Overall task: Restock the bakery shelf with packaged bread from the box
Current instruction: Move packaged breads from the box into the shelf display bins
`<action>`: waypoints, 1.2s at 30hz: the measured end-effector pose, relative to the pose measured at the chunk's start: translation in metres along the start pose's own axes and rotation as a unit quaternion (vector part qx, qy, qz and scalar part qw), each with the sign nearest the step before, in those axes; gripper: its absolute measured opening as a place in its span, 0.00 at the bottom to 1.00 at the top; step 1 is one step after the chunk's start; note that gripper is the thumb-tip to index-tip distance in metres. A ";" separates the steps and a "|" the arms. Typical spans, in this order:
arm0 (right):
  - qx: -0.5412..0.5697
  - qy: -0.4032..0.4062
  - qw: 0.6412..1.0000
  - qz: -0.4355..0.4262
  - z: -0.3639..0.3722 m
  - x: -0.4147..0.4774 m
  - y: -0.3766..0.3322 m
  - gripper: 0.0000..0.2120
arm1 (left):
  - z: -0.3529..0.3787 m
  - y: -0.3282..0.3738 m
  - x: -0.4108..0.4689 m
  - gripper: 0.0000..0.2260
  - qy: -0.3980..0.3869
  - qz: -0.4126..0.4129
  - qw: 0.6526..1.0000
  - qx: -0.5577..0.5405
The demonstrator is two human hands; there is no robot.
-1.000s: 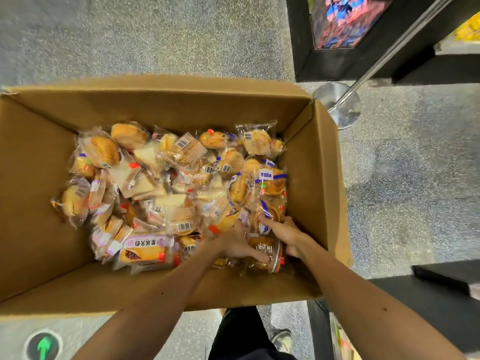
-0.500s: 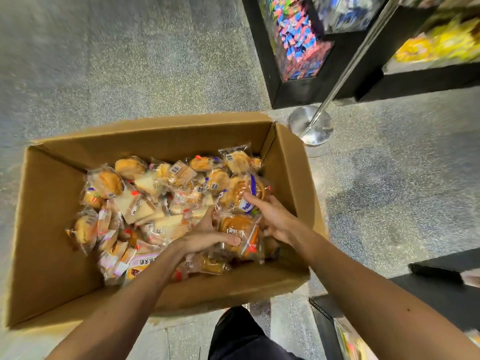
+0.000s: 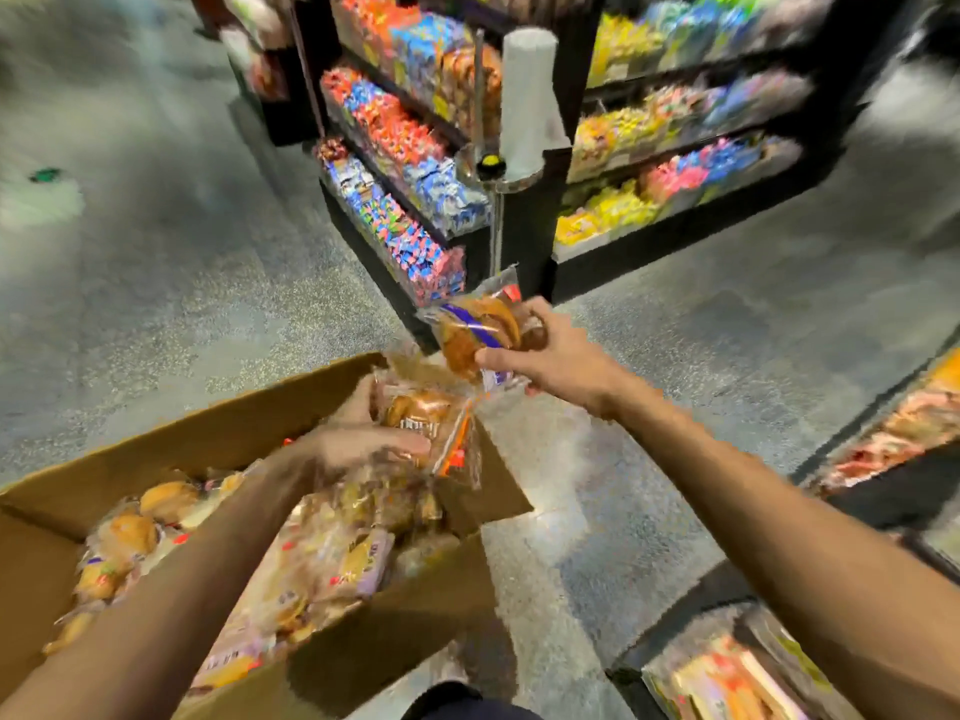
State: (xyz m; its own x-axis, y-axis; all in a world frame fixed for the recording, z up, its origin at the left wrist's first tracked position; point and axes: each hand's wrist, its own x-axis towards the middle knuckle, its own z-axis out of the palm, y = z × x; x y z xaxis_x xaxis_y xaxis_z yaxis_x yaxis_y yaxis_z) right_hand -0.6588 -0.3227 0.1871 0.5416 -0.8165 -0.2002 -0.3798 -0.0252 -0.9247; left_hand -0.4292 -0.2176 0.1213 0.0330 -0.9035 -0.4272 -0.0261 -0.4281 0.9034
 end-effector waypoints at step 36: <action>-0.056 0.807 0.563 0.166 -0.205 -0.968 0.262 0.19 | 0.973 -0.084 -0.361 0.30 -0.585 -0.015 0.797 0.153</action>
State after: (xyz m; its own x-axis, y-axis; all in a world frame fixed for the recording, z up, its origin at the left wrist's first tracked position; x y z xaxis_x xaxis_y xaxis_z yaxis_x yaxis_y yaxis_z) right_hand -1.4363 0.3423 0.2050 -0.9275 -0.2449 0.2825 -0.3526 0.3215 -0.8788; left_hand -1.4108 0.1260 0.1633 -0.9101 -0.2158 -0.3539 -0.2918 -0.2726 0.9168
